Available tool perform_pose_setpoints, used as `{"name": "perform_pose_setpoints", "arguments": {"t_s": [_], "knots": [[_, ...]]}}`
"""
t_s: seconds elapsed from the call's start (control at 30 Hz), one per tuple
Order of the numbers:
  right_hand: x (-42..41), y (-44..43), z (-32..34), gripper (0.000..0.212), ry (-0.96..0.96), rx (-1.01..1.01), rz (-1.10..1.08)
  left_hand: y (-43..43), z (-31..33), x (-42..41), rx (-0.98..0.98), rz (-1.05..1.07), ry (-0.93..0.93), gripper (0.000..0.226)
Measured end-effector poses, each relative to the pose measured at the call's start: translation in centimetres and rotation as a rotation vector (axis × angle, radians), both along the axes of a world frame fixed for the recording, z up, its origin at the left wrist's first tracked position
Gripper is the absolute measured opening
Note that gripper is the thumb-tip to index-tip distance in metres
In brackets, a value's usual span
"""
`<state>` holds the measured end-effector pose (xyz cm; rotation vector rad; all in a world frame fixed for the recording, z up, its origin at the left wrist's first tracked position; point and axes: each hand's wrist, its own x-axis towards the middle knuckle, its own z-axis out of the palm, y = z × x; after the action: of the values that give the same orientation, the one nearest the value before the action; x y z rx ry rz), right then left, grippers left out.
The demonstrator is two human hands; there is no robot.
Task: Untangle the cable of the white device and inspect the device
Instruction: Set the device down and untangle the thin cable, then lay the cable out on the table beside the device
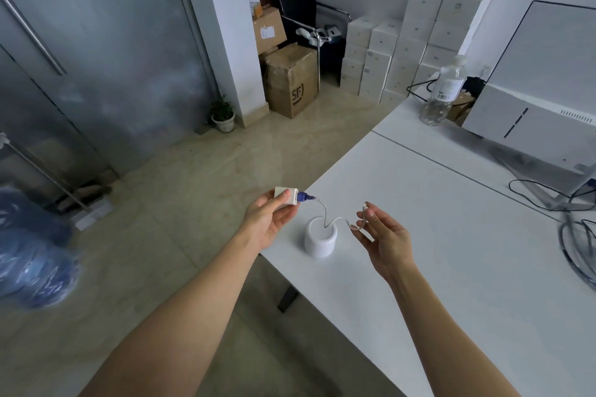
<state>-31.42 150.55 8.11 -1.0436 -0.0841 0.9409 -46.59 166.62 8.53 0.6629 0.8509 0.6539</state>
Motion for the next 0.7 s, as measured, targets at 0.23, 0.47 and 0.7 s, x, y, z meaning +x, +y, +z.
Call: {"name": "perform_pose_setpoints", "arguments": {"t_s": [0.23, 0.47, 0.7], "knots": [[-2.0, -1.8, -3.0, 0.017, 0.000, -0.117, -0.006, -1.5, -3.7, -1.7, -0.021, -0.077, 0.092, 0.025], [-2.7, -3.2, -6.8, 0.021, 0.013, -0.203, -0.027, -2.3, -7.6, -2.9, -0.053, -0.079, 0.280, 0.030], [-2.5, -2.8, -10.2, 0.022, -0.060, -0.283, -0.073, -2.2, -11.5, -2.4, -0.040, -0.123, 0.432, 0.037]]}}
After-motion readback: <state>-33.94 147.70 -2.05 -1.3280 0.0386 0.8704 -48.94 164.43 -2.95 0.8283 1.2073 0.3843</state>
